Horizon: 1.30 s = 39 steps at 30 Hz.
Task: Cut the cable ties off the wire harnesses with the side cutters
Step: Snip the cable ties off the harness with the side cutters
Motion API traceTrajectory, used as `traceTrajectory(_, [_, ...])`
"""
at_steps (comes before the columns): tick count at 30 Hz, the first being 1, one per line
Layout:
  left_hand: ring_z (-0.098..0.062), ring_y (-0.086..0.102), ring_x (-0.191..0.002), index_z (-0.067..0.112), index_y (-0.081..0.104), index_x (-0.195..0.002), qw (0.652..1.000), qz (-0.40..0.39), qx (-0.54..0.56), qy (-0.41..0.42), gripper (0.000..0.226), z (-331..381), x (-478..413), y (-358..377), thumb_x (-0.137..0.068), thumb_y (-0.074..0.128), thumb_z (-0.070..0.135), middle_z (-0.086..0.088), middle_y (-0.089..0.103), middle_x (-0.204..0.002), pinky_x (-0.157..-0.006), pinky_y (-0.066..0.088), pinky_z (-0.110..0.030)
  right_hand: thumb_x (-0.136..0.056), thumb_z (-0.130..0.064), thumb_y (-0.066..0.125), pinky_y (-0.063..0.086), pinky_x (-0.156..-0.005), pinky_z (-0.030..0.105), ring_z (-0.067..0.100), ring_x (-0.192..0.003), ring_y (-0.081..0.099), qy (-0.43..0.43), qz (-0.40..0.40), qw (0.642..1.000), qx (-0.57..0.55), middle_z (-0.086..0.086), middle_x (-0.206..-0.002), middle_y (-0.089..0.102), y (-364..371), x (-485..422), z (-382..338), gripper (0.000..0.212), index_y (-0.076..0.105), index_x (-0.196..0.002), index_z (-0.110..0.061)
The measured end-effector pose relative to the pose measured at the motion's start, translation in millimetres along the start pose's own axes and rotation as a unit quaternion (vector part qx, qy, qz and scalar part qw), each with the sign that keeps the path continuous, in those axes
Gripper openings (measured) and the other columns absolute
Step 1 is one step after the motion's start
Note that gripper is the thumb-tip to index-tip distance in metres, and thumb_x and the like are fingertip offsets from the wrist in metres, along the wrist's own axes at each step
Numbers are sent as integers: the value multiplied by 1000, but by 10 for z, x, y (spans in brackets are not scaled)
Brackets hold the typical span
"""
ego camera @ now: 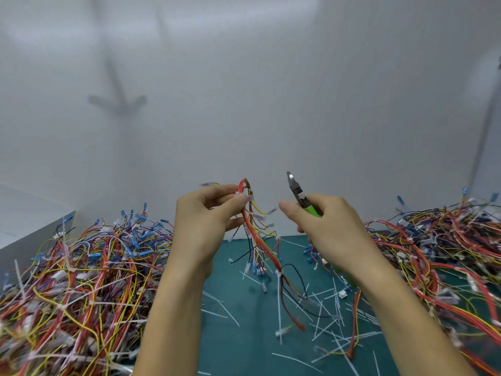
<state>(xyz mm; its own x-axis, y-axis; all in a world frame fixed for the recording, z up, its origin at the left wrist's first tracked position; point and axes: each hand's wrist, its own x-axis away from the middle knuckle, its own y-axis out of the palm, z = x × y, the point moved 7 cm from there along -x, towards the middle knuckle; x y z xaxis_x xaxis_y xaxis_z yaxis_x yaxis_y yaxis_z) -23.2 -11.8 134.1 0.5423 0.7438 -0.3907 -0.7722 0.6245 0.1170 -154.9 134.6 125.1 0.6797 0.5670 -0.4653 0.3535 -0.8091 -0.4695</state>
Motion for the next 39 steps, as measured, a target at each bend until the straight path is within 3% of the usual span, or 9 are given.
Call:
traceTrajectory(5, [-10, 71, -69, 5, 73, -95, 999, 8, 41, -21, 9, -51, -11, -2, -87, 69, 1, -3, 76, -79, -64, 58, -21, -81, -41, 74, 43, -57, 27, 0, -51, 49, 13, -68, 996, -55, -14, -54, 59, 124, 25, 9, 6, 70, -79, -37])
traceTrajectory(13, [-16, 73, -67, 13, 72, -89, 999, 17, 40, -32, 8, -68, -3, 11, -88, 68, 5, -5, 76, -80, -58, 59, -23, -82, -33, 72, 44, -60, 19, 6, -72, 59, -8, 4, 1000, 24, -10, -77, 66, 4, 7, -27, 8, 66, -85, -30])
traceTrajectory(18, [-17, 73, -69, 13, 72, -91, 999, 15, 28, -34, 7, -66, 4, 22, -88, 68, 8, -4, 77, -82, -63, 60, -29, -81, -36, 75, 32, -64, 10, -2, -85, 52, -1, 13, 999, 38, -14, -101, 58, -42, -4, 7, 21, 63, -97, -36])
traceTrajectory(22, [-17, 73, -69, 14, 72, -90, 999, 14, 31, -34, 8, -63, 5, 18, -89, 68, 8, -4, 77, -81, -65, 60, -31, -82, -40, 73, 41, -77, 28, 19, -95, 55, 2, 31, 987, 156, -6, -110, 48, -40, 14, 18, 34, 59, -111, -30])
traceTrajectory(25, [-19, 74, -73, 13, 73, -92, 999, 12, 34, -37, 8, -62, 0, 11, -89, 68, 8, -5, 77, -84, -65, 61, -30, -81, -45, 74, 40, -76, 31, 25, -89, 55, -2, 26, 971, 236, -4, -107, 36, -8, 23, 44, 44, 54, -116, -25])
traceTrajectory(32, [-20, 75, -75, 16, 74, -92, 999, 3, 35, -40, 8, -68, -2, 12, -88, 69, 11, -4, 77, -86, -65, 61, -28, -57, -88, 51, 43, -82, 32, 16, -102, 51, 49, -17, 989, 140, -5, -111, 51, 53, 31, 76, 89, 53, -120, -26])
traceTrajectory(34, [-20, 75, -75, 15, 74, -92, 999, 4, 35, -41, 8, -68, -3, 8, -89, 69, 11, -4, 77, -87, -65, 61, -28, -64, -77, 66, 46, -79, 33, 19, -99, 52, 64, -24, 989, 129, -4, -108, 53, 61, 40, 84, 77, 51, -117, -24])
traceTrajectory(36, [-21, 74, -75, 14, 74, -93, 998, 4, 39, -43, 8, -68, -4, 0, -89, 68, 10, -6, 77, -88, -63, 61, -27, -82, -43, 76, 43, -75, 33, 23, -92, 48, 46, -19, 975, 215, 2, -109, 51, 71, 51, 77, 50, 48, -116, -19])
traceTrajectory(39, [-19, 74, -73, 13, 74, -93, 998, 5, 37, -42, 7, -63, -7, -20, -89, 68, 10, -8, 77, -90, -61, 60, -25, -89, -5, 58, 36, -75, 33, 27, -89, 39, 32, -10, 937, 346, 10, -115, 42, 59, 69, 119, 33, 40, -116, -13])
